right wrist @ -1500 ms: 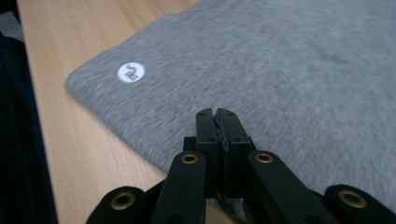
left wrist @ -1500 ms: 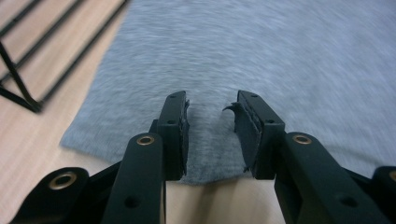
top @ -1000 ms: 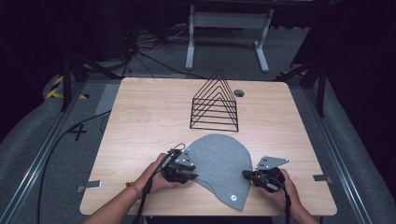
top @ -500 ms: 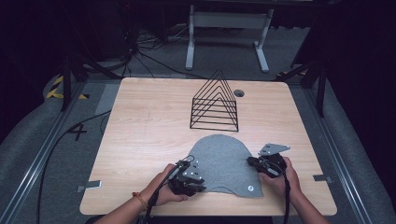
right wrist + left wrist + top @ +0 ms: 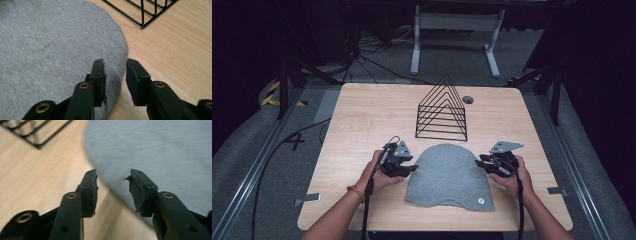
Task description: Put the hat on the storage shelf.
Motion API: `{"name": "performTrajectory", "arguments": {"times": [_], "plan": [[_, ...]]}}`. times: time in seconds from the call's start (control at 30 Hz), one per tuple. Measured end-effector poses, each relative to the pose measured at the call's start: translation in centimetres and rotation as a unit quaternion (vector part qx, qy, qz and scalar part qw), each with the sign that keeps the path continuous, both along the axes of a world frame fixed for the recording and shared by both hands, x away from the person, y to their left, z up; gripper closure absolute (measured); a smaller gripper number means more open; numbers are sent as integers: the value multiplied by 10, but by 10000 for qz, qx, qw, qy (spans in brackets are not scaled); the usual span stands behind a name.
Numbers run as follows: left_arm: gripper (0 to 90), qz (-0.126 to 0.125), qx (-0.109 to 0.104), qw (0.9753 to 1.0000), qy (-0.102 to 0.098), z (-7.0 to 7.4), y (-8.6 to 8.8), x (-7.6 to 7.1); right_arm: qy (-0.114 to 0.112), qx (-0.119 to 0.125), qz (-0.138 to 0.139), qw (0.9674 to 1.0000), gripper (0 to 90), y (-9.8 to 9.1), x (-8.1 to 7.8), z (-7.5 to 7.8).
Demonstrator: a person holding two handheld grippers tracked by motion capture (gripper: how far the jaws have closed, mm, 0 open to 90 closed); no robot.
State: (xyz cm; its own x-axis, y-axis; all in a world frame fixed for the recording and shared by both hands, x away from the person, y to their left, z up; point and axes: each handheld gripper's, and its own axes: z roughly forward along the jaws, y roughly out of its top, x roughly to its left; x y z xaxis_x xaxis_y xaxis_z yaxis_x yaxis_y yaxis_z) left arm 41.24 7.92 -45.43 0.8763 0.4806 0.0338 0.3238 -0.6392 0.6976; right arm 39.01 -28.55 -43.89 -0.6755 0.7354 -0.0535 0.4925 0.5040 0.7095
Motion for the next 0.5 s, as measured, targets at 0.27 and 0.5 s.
{"name": "performTrajectory", "arguments": {"times": [0.27, 0.5], "plan": [[476, 155, -143, 9995, 223, -4, -22, 25, 223, -92, -35, 9997, 580, 4, 13, -13], [362, 396, -111, 9988, 279, -13, -27, 30, 375, -86, -229, 9990, 487, 11, 22, -15]]}}
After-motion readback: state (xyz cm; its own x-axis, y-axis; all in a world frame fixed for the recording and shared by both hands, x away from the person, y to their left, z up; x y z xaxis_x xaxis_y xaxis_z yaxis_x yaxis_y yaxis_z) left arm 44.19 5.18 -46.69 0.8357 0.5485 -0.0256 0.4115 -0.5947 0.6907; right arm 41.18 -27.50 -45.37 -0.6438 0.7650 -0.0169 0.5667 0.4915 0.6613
